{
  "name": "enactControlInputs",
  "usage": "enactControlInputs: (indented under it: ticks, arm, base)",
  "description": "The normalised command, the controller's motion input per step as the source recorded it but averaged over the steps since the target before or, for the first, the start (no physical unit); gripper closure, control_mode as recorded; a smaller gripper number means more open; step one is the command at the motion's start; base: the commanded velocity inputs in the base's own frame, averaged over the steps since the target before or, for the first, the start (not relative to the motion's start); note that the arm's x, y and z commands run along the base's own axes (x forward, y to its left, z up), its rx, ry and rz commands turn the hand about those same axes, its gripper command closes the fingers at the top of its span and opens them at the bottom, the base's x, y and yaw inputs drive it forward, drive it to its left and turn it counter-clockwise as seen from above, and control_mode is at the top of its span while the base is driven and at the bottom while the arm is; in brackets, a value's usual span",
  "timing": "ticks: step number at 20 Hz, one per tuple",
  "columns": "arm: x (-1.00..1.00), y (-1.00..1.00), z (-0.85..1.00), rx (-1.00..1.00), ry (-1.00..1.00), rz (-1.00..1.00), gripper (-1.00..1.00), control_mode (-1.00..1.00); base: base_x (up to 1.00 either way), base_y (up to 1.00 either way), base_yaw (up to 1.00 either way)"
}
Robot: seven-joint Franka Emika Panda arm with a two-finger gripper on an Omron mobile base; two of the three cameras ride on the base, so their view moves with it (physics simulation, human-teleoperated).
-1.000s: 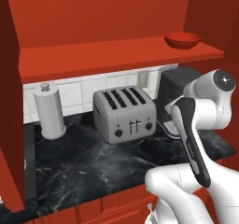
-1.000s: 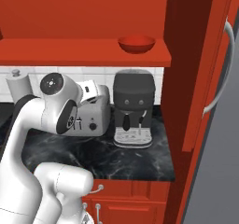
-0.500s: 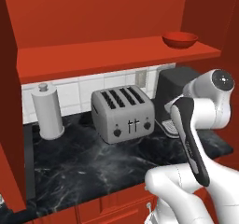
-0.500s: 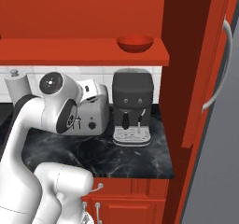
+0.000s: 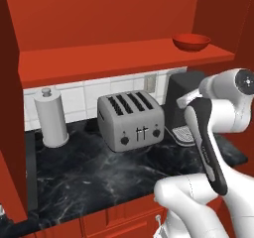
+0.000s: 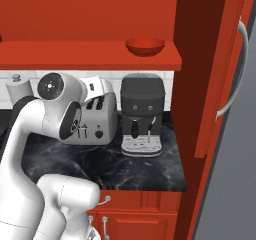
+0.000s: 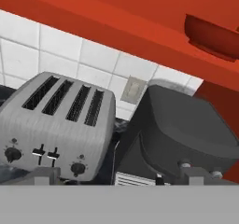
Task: Take the smaller bowl and place it next to the appetizer plate on the dining counter , and place the larger bowl next to the plate with cooked food.
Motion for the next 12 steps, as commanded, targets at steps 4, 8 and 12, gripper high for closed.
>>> enactControlInputs:
  ticks: [4, 8, 12]
  arm:
    - [0.0, -0.07, 0.32, 0.43, 0.04, -0.21, -1.0, -1.0]
    - [0.0, -0.01, 0.13, 0.54, 0.11, -0.23, -1.0, -1.0]
    - [-0.05, 0.0, 0.02, 0.45, 0.02, -0.24, -1.0, -1.0]
  base:
    - [0.0, 0.0, 0.0]
    - [0.0, 0.0, 0.0]
    - [0.0, 0.0, 0.0]
